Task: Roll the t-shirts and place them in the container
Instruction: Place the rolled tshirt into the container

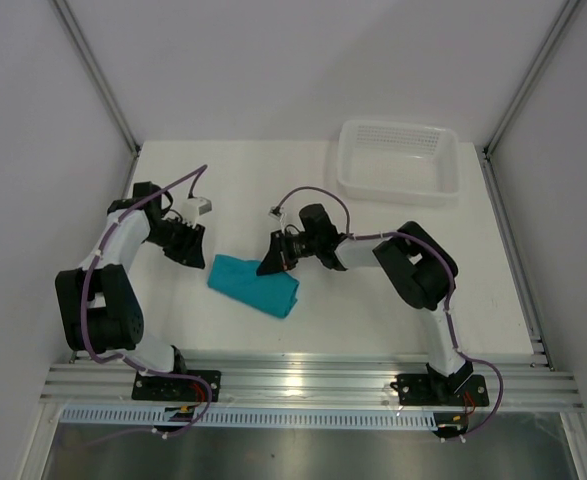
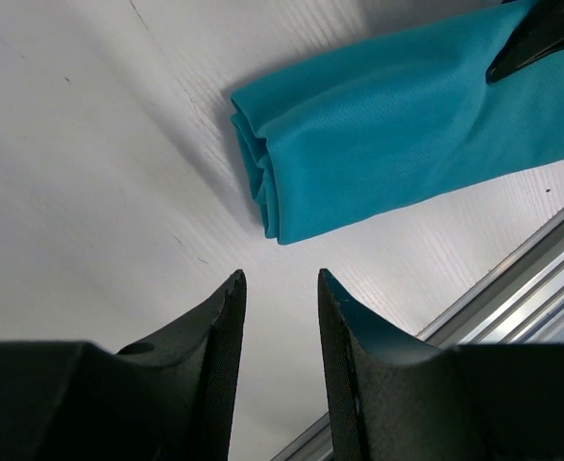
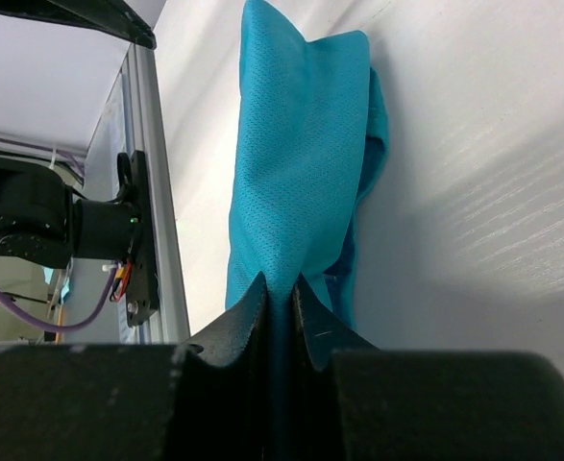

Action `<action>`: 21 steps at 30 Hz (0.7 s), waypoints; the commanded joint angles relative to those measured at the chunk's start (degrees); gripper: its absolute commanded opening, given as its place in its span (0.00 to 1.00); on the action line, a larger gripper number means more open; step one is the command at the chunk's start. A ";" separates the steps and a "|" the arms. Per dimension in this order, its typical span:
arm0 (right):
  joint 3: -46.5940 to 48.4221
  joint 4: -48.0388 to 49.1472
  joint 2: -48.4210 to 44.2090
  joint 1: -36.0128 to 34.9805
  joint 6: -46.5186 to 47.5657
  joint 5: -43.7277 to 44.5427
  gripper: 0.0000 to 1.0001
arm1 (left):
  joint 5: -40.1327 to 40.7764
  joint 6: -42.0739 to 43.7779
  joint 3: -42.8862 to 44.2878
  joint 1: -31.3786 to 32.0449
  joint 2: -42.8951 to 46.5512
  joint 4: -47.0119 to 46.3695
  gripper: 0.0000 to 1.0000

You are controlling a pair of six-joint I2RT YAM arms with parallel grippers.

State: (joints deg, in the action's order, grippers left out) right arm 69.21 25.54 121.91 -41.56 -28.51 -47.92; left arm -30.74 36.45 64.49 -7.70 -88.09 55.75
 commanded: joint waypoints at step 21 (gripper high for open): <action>3.92 -22.63 -9.31 2.62 16.64 13.99 0.68 | -8.19 0.64 5.03 5.77 -6.65 -8.20 0.49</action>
State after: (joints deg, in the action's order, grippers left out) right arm 71.90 6.50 117.80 -40.07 -16.91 -37.01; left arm -35.22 36.05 67.11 -2.72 -93.69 49.21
